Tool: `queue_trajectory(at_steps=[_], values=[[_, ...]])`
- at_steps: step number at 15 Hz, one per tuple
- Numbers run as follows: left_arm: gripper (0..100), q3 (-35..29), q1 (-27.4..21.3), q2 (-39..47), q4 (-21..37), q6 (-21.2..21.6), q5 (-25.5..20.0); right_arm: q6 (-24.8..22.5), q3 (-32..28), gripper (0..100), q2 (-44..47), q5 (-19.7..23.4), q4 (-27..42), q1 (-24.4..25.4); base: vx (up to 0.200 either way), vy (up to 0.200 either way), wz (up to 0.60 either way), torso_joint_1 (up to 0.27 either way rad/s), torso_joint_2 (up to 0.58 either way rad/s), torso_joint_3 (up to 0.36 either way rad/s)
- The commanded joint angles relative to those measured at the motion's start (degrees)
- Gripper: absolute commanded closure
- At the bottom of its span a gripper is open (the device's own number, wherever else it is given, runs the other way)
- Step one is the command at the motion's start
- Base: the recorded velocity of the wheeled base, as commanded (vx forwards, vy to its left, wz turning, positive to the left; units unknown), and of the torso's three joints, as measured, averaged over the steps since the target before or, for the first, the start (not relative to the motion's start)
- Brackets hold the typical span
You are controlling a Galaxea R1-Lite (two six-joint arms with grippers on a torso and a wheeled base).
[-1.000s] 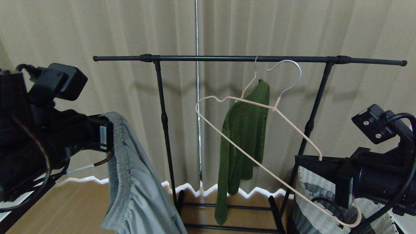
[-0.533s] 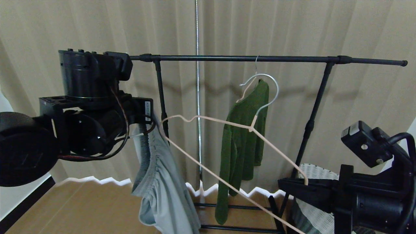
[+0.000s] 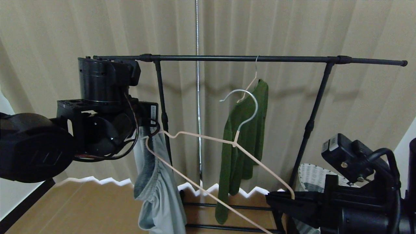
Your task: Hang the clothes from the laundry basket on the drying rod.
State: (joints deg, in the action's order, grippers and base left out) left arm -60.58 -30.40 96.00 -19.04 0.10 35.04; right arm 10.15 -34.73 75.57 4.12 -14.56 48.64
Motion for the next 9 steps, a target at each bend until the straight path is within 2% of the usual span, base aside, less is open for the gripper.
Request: queue_trajectory(at_steps=[1, 4, 6, 9], values=[[100, 0.11, -0.09, -0.29, 0.15, 0.25, 0.03, 0.04, -1.74, 100, 3.53, -0.52, 0.05, -0.12, 0.0, 0.0, 0.0, 0.0, 0.0, 0.0], [100, 0.11, -0.71, -0.55, 0.41, 0.43, 0.12, 0.57, -5.7, 100, 8.01, -3.86, -0.03, -0.3, 0.0, 0.0, 0.0, 0.0, 0.0, 0.0], [100, 0.11, -0.8, -0.55, 0.85, 0.69, 1.35, 3.91, -8.6, 100, 9.95, -4.65, 0.05, -0.3, 0.0, 0.0, 0.0, 0.0, 0.0, 0.0], [100, 0.11, -0.8, -0.55, 1.55, 1.92, 2.93, 5.49, -11.15, 100, 12.67, -8.34, -0.03, -0.12, 0.0, 0.0, 0.0, 0.0, 0.0, 0.0]])
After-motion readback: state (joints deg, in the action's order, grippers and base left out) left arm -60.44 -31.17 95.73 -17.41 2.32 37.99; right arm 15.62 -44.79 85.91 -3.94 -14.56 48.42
